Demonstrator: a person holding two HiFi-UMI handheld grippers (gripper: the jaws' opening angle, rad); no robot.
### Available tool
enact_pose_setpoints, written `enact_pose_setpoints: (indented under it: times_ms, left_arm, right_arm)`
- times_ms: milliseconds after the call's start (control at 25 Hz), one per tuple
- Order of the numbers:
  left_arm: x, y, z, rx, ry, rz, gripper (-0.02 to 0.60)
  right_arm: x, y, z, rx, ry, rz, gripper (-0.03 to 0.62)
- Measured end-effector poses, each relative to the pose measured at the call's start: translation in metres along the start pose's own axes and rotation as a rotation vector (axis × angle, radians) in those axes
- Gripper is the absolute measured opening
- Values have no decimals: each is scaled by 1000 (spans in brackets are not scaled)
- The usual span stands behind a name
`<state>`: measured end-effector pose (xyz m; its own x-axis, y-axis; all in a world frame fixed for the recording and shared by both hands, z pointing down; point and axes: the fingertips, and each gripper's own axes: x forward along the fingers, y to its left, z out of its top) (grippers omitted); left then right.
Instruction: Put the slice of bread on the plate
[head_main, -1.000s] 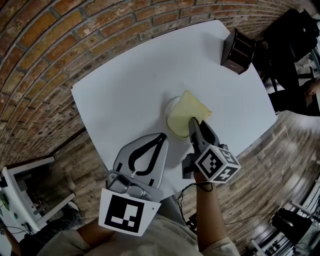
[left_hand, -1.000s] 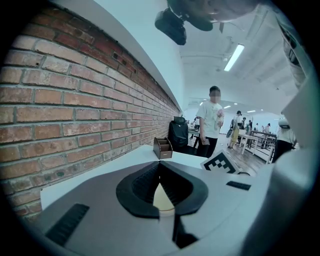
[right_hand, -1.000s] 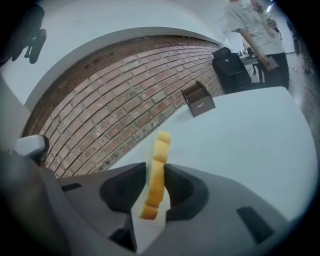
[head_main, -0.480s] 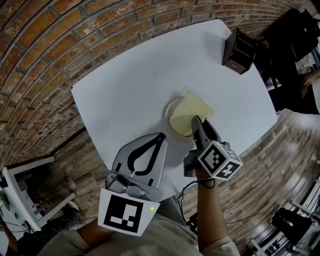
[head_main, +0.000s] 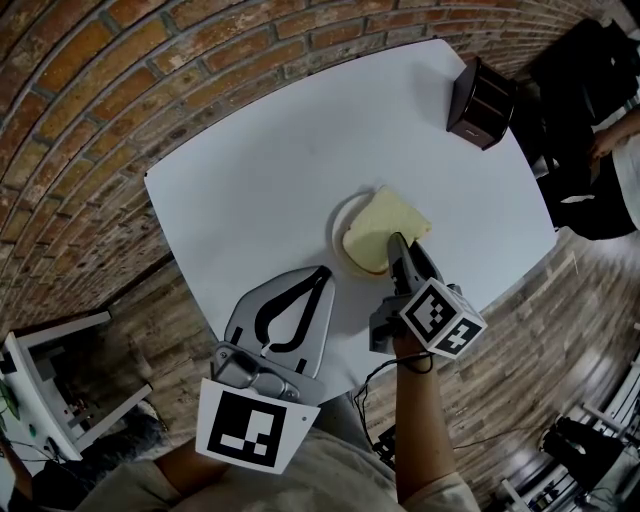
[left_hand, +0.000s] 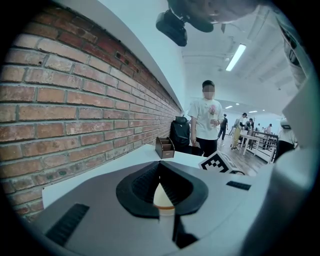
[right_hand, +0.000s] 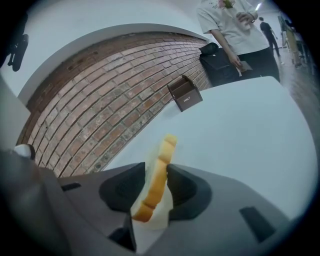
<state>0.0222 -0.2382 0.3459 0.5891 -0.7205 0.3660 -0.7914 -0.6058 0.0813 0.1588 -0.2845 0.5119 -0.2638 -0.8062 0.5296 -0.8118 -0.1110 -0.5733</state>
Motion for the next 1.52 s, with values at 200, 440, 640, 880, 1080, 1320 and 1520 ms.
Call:
enact_pose_setpoints:
  times_ms: [200, 440, 640, 880, 1080, 1320, 1520]
  left_arm:
    - [-1, 1, 0, -2, -1, 5, 9]
    - [1, 0, -2, -10, 2, 9, 9]
    - [1, -1, -2, -5, 5, 9, 9]
    - [0, -3, 1, -5, -4, 10, 9]
    - [-3, -10, 3, -4, -15, 4, 9]
    - [-8, -15, 5, 1, -24, -2, 9]
    - [-14, -18, 8, 6, -32, -5, 9]
  right_arm:
    - [1, -4, -2, 12, 3, -24, 137]
    - [4, -10, -6, -39, 33, -55, 206]
    - [3, -12, -6, -53, 31, -71, 206]
    - [-9, 0, 9, -123, -17, -69, 206]
    - [-19, 10, 16, -189, -40, -46, 176]
    - [-28, 14, 20, -206, -80, -55, 59]
    - [-38, 22, 26, -244, -109, -55, 9]
